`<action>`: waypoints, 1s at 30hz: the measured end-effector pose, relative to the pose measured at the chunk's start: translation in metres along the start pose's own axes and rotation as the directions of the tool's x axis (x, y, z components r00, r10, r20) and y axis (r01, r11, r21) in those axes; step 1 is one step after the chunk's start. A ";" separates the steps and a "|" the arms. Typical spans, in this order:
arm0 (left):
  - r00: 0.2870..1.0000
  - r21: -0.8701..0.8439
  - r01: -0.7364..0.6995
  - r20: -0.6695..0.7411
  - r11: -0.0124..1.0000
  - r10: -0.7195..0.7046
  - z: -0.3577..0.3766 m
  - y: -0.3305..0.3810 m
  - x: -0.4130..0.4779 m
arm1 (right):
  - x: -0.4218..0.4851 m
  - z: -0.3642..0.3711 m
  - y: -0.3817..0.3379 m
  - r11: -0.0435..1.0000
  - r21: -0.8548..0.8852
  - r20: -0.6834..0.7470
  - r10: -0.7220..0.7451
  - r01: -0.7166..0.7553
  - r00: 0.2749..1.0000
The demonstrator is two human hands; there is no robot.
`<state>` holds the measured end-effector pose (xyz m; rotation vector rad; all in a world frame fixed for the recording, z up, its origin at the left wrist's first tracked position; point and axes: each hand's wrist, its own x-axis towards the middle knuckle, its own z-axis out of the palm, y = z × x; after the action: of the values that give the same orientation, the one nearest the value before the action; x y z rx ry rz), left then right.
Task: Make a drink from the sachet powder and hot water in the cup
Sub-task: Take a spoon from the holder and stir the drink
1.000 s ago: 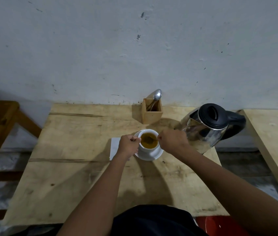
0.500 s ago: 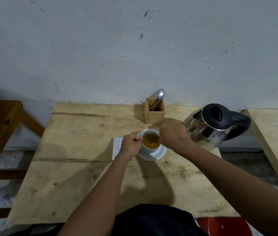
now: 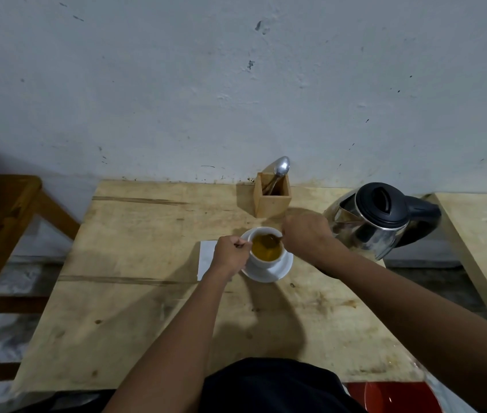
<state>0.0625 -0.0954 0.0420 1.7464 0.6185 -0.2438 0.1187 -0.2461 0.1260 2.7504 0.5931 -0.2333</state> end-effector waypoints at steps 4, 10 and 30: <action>1.000 0.005 -0.001 0.004 1.000 0.001 0.000 0.001 0.000 | 0.001 -0.004 0.006 0.999 0.031 0.029 -0.039 0.038 0.999; 1.000 0.003 0.004 -0.009 1.000 -0.004 0.001 0.001 -0.001 | 0.000 0.000 0.000 0.994 0.039 0.047 -0.102 0.100 0.994; 1.000 0.016 0.002 -0.010 1.000 -0.002 0.001 0.001 0.000 | 0.000 0.000 -0.007 0.996 0.051 0.040 -0.071 0.069 0.997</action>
<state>0.0631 -0.0967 0.0424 1.7633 0.6273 -0.2420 0.1160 -0.2397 0.1239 2.7677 0.6823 -0.3255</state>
